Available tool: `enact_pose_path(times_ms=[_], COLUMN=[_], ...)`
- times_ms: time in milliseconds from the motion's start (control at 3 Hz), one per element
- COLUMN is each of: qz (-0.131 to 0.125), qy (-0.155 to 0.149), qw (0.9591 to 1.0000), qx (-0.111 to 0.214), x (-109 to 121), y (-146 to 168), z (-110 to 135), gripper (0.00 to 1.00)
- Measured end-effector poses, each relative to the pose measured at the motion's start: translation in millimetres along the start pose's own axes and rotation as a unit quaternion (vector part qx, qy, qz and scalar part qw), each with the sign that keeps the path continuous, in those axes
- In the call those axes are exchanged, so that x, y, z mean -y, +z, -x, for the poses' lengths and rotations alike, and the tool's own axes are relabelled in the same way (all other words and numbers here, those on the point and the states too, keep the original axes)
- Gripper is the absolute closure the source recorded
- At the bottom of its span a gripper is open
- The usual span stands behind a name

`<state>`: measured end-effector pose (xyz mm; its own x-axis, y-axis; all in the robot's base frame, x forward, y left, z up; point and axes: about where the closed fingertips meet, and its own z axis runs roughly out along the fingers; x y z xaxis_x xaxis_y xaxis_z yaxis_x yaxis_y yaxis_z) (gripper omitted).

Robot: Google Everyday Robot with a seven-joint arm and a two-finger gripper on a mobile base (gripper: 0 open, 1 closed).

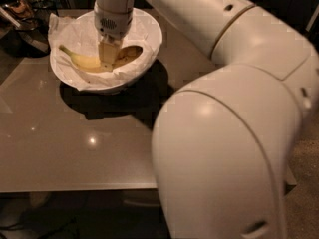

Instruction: Pick banana from white bowl

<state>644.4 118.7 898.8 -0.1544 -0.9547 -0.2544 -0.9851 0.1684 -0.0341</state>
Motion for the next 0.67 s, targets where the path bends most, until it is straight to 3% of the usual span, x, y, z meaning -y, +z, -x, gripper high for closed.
enact_pose_path(times_ms=[667], qz=[-0.011], qy=[-0.059], qw=[0.9958], qx=[0.069], x=[-40], y=[-62], z=[6], gripper=[1.0])
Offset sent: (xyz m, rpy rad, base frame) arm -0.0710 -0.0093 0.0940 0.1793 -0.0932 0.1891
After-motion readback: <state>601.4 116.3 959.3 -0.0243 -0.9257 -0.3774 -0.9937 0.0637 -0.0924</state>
